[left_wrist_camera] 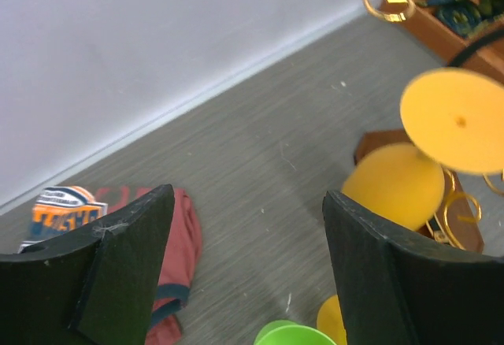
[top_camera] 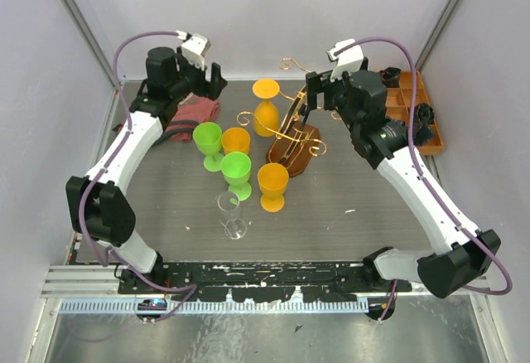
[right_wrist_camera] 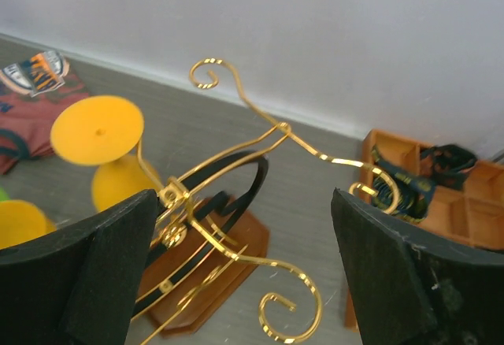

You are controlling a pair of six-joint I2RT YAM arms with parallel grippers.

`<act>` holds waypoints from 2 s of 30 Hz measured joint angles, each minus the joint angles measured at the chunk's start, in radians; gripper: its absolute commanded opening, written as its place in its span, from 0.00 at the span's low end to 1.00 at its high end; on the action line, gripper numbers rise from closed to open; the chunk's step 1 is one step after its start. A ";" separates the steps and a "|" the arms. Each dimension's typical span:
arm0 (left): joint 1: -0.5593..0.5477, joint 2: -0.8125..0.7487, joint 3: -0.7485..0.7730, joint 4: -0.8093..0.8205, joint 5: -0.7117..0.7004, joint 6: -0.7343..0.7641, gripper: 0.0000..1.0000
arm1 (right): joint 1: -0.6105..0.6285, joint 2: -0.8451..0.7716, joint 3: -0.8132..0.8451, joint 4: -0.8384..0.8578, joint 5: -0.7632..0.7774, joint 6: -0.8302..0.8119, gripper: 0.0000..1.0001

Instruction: Place the wine glass upside down on the wine glass rack

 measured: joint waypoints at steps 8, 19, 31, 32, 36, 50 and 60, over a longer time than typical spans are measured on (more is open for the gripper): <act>0.008 0.102 0.380 -0.238 -0.147 -0.087 0.86 | 0.034 0.019 0.105 -0.188 -0.104 0.109 0.92; 0.067 0.143 0.476 -0.622 -0.234 -0.158 0.87 | 0.159 0.246 0.343 -0.266 -0.198 0.116 0.90; 0.064 -0.050 0.202 -0.812 -0.252 -0.153 0.89 | 0.169 0.264 0.343 -0.314 -0.208 0.136 0.87; 0.064 -0.055 0.195 -0.816 -0.254 -0.153 0.89 | 0.169 0.264 0.343 -0.315 -0.208 0.136 0.87; 0.064 -0.054 0.157 -0.818 -0.256 -0.158 0.88 | 0.170 0.263 0.343 -0.322 -0.208 0.141 0.85; 0.061 0.102 0.114 -0.725 -0.258 -0.190 0.55 | 0.179 0.233 0.325 -0.326 -0.182 0.170 0.81; 0.059 0.148 0.116 -0.706 -0.237 -0.167 0.05 | 0.180 0.233 0.325 -0.326 -0.159 0.169 0.78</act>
